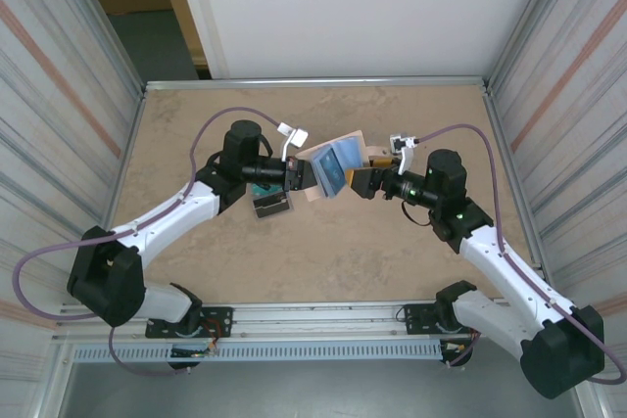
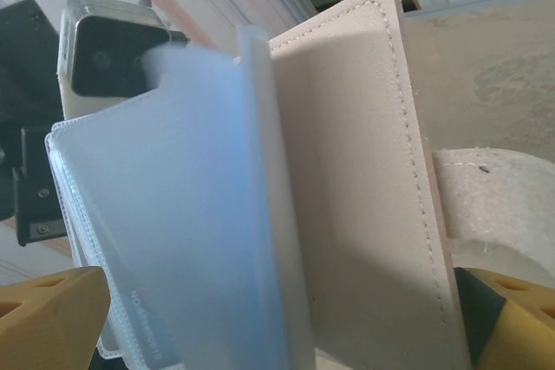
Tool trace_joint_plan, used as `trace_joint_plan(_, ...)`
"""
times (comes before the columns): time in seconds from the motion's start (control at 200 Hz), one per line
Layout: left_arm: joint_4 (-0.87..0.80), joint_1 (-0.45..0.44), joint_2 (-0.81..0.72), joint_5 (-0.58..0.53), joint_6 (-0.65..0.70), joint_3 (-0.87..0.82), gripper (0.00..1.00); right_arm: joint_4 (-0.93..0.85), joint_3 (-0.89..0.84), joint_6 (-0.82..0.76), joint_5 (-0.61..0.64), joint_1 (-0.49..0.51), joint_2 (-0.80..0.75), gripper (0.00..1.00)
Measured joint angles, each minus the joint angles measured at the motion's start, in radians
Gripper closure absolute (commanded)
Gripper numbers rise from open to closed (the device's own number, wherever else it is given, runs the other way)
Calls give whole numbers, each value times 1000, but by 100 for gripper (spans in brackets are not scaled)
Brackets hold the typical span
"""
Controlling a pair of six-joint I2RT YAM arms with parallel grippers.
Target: Take the credit cards out of the card holder
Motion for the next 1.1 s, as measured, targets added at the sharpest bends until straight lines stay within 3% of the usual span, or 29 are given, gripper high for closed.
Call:
trace_joint_plan(0.271,0,5,0,15,-3,0,100,-1,0,-6,-3,0,6,0)
trace_joint_plan(0.702,7,5,0,54,-3,0,100,48,-3,2,-27,-11,43,16)
trace_joint_plan(0.887,8,5,0,73,-2,-1,100,98,-17,42,-42,-27,52,41)
trace_joint_plan(1.042,18,10,0,79,-2,-3,100,138,-30,74,-50,-38,58,74)
trace_joint_plan(1.102,24,11,0,77,-2,-7,100,150,-34,89,-58,-38,58,79)
